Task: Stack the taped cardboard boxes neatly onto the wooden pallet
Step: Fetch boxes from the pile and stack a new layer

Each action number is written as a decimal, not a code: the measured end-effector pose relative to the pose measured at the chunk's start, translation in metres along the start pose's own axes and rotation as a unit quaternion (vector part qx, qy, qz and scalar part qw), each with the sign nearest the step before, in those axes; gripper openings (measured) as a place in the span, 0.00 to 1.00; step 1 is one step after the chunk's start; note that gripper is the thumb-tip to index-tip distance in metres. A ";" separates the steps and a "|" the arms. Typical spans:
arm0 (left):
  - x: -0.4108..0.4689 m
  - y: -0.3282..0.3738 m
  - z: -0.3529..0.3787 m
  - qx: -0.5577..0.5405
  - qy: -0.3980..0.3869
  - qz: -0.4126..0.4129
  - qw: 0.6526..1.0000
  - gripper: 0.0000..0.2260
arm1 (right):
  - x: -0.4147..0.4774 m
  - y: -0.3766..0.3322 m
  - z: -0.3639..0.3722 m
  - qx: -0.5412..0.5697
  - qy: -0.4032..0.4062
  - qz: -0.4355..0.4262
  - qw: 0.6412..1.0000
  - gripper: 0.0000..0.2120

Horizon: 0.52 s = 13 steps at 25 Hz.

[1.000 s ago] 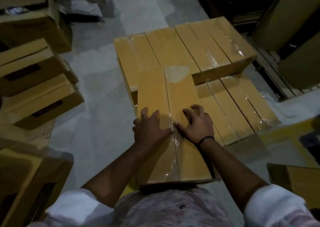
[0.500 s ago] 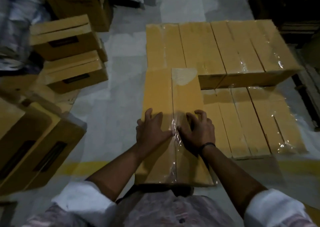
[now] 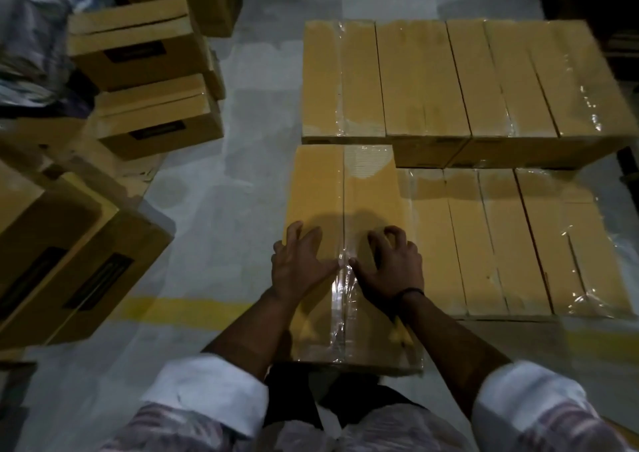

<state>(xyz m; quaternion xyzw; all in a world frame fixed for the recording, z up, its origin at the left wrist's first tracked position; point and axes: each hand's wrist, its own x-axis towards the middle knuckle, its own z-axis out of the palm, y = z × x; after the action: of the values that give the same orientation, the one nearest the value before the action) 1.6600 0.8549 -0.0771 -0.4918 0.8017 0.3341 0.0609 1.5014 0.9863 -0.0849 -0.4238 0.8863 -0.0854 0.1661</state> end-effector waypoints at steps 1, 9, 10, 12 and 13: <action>0.008 -0.004 0.002 0.004 -0.004 0.003 1.000 0.41 | 0.008 0.001 0.006 -0.006 -0.008 0.000 1.000 0.34; 0.073 -0.031 0.028 -0.012 -0.035 0.029 0.999 0.40 | 0.070 0.016 0.048 -0.037 -0.039 0.007 0.999 0.37; 0.081 -0.033 0.034 -0.001 -0.052 0.037 0.998 0.40 | 0.076 0.021 0.056 -0.037 -0.047 0.014 0.998 0.38; 0.098 -0.039 0.050 0.000 -0.092 0.035 0.995 0.40 | 0.089 0.034 0.072 -0.038 -0.073 0.021 0.996 0.39; 0.103 -0.044 0.057 -0.010 -0.112 0.030 0.993 0.40 | 0.094 0.039 0.079 -0.039 -0.097 0.024 0.994 0.40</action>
<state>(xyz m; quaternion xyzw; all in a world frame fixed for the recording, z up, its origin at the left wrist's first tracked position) 1.6305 0.7992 -0.1860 -0.4273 0.8010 0.3970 0.1350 1.4474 0.9367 -0.1909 -0.4149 0.8784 -0.0052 0.2371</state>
